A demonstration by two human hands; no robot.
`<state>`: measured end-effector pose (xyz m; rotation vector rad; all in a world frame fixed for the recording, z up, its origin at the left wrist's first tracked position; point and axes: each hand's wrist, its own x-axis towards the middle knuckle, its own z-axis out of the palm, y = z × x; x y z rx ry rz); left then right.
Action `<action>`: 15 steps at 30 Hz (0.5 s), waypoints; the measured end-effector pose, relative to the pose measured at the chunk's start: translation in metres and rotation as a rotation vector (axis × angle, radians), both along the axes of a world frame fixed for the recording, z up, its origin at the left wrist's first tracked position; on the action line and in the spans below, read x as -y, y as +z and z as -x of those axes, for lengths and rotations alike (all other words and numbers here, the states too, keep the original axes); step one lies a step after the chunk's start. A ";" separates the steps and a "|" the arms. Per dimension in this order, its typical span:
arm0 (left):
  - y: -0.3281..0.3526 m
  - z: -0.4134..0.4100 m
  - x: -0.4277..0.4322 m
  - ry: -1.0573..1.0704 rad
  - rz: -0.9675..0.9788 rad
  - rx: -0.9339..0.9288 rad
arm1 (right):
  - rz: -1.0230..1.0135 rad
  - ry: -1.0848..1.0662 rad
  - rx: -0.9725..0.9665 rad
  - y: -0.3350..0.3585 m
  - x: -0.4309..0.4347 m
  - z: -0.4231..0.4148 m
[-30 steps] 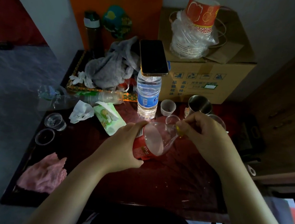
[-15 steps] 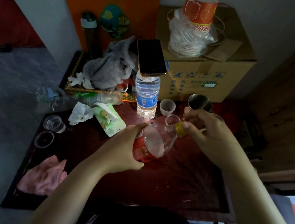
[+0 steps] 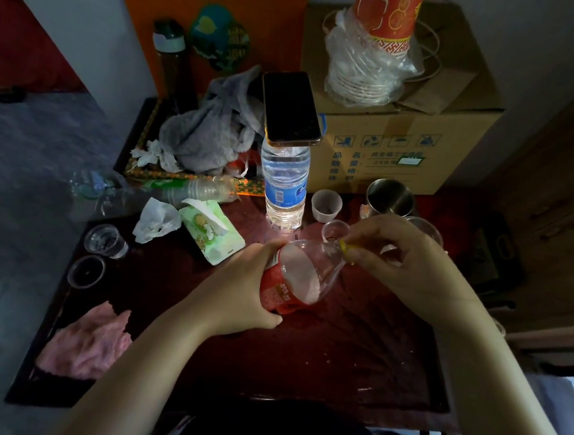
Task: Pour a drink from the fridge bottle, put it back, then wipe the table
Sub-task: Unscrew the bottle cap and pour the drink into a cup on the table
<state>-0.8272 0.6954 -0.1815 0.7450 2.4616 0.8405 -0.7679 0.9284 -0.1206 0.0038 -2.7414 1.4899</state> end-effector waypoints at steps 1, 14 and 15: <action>0.000 0.000 -0.001 -0.001 0.000 0.007 | 0.007 -0.016 -0.011 -0.003 0.000 0.001; -0.003 0.002 -0.007 0.005 0.010 0.085 | 0.362 -0.033 0.014 -0.018 -0.009 0.006; -0.003 0.003 -0.008 0.005 0.008 0.089 | 0.381 -0.032 0.009 -0.018 -0.009 0.006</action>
